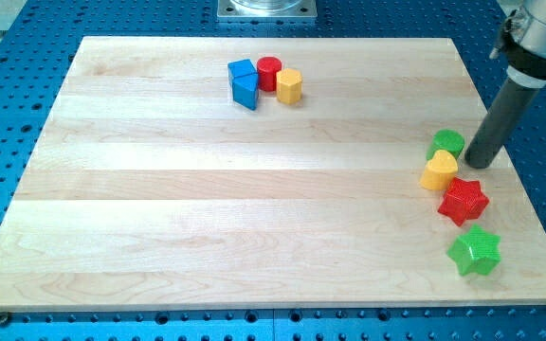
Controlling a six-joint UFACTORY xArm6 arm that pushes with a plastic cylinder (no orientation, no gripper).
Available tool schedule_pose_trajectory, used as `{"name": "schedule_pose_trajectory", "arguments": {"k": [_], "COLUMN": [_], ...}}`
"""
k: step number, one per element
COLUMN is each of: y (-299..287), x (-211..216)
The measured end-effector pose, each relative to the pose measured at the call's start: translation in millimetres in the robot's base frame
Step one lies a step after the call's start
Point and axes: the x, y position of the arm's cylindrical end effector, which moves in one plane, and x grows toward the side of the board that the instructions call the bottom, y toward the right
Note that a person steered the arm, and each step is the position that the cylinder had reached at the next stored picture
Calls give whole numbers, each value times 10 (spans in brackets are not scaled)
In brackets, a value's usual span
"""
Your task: Place the green circle at the top of the heart
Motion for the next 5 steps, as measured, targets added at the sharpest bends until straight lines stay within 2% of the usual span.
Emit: {"name": "schedule_pose_trajectory", "arguments": {"k": [2, 3, 4, 5], "y": [-383, -678, -1356, -1362], "x": [-178, -740, -349, -63]}}
